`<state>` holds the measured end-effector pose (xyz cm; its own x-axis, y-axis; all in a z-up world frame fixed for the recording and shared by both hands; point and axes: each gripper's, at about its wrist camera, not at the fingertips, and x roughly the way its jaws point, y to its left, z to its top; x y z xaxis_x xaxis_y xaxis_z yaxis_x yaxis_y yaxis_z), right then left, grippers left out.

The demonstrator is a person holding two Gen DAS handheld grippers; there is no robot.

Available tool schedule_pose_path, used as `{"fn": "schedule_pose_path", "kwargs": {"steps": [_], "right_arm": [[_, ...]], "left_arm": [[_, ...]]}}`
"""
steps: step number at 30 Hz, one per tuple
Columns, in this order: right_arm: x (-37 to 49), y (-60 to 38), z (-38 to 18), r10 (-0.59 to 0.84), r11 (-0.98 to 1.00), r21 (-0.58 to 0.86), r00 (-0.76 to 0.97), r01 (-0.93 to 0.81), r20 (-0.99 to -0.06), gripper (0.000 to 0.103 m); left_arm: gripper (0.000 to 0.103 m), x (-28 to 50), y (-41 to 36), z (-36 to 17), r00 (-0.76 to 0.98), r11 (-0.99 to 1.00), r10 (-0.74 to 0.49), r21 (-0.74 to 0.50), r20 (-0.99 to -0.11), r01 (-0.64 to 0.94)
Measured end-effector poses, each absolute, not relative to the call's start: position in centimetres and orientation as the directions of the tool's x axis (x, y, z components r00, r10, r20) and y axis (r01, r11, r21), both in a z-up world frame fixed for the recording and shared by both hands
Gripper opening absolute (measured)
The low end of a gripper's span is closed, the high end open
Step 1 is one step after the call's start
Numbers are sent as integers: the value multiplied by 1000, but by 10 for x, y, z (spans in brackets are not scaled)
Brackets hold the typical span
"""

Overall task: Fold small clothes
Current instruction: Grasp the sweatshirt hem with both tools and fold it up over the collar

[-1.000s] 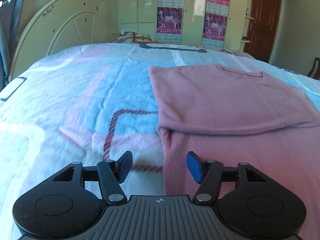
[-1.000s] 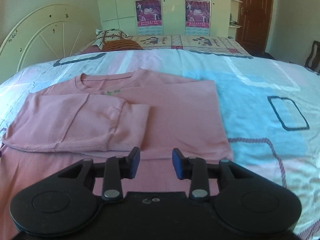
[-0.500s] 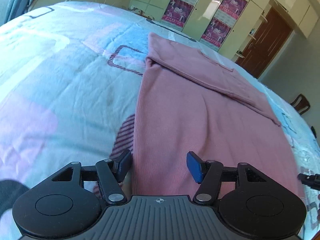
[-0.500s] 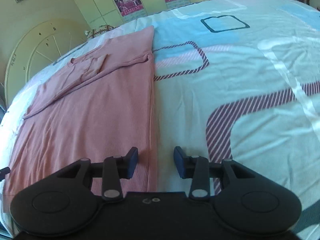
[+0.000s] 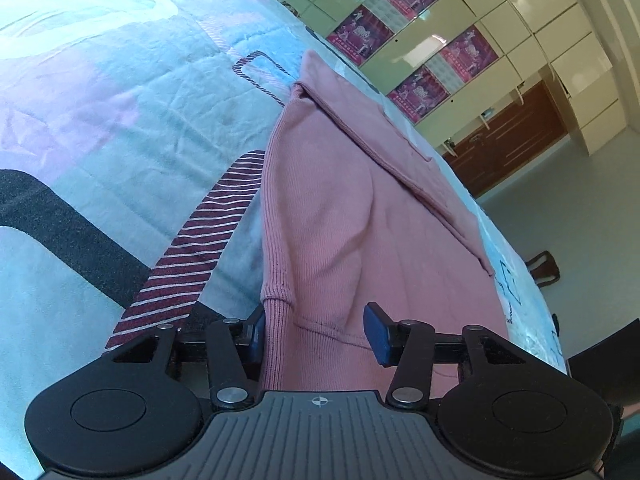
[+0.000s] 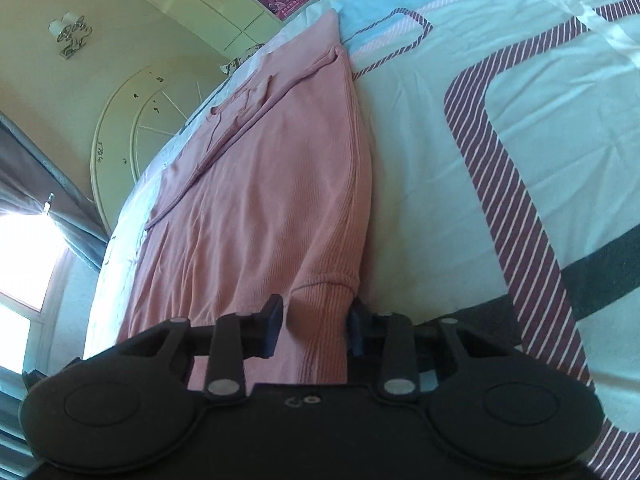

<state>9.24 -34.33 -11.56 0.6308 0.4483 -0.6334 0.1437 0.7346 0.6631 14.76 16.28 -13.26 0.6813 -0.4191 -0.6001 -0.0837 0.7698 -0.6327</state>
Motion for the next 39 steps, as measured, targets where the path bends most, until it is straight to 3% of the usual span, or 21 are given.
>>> {"fn": "schedule_pose_path", "kwargs": {"steps": [1,2,3,4,8,10,12,13,21,28,39], "right_arm": [[95,-346,-117,458,721,677,632,147,-625,23],[97,-348,-120,469,707,691,633,150,-617,20],[99,-350,-122,476,698,700,634,149,-610,9],[99,-351,-123,481,697,703,636,140,-604,7],[84,-353,-96,496,699,714,701,28,-513,7],[82,-354,-94,482,725,689,712,2,-510,7],[95,-354,-116,466,751,656,645,74,-606,7],[99,-354,-123,461,755,649,628,94,-627,7],[115,-358,-78,469,722,692,730,8,-498,7],[202,-367,-24,401,775,631,794,-28,-457,7],[380,-382,-32,331,728,673,791,132,-514,7]], "left_arm": [[48,149,163,-133,682,768,-420,-634,-599,-85],[38,150,162,-133,682,772,-418,-631,-601,-82],[20,150,162,-132,681,783,-407,-617,-608,-83],[5,149,163,-131,683,791,-392,-604,-617,-92],[5,131,167,-112,773,780,-369,-624,-516,-44],[5,137,161,-117,740,835,-326,-547,-588,-67],[5,145,157,-131,697,848,-311,-520,-646,-104],[5,144,158,-131,709,835,-312,-539,-633,-114],[5,154,170,-106,804,705,-358,-702,-476,-102],[5,271,158,-50,831,721,-390,-693,-396,8],[5,466,143,-55,771,741,-392,-669,-501,-59]]}}
